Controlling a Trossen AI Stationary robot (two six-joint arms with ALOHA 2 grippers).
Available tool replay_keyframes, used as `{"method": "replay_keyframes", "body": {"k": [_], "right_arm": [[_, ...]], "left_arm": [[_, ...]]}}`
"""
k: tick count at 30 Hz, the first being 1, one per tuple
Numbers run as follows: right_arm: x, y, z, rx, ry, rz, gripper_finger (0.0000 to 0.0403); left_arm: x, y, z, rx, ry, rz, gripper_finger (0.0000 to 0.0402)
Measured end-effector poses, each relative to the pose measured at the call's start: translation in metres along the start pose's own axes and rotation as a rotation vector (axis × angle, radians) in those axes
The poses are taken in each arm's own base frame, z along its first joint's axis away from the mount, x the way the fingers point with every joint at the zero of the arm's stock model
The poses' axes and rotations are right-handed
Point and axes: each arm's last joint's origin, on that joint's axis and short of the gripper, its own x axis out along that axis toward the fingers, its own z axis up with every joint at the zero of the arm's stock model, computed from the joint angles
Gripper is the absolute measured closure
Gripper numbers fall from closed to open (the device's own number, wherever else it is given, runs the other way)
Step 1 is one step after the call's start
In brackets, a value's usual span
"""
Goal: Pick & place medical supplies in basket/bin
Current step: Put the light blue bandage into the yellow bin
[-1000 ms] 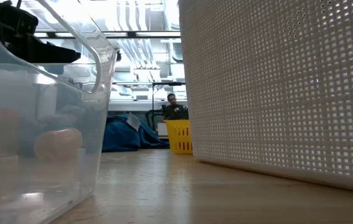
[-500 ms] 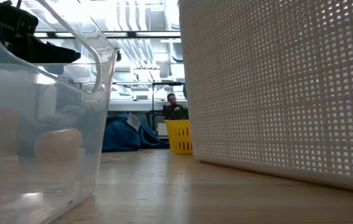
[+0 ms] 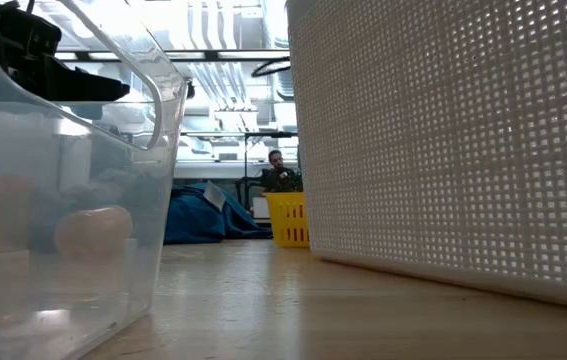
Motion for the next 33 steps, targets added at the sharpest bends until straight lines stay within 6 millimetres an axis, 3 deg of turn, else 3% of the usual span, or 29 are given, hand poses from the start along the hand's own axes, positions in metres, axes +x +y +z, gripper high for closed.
{"method": "replay_keyframes", "body": {"k": [7, 22, 33], "right_arm": [[0.017, 0.011, 0.003, -0.089, 0.06, 0.042, 0.0213], [0.029, 0.032, -0.003, -0.252, 0.08, 0.084, 0.0213], [0.036, 0.03, -0.01, -0.257, 0.094, 0.007, 0.0213]], "left_arm": [[0.0, 0.0, 0.0, 0.0, 0.0, 0.0, 0.0284], [0.0, 0.0, 0.0, 0.0, 0.0, 0.0, 0.0284], [0.0, 0.0, 0.0, 0.0, 0.0, 0.0, 0.0284]]}}
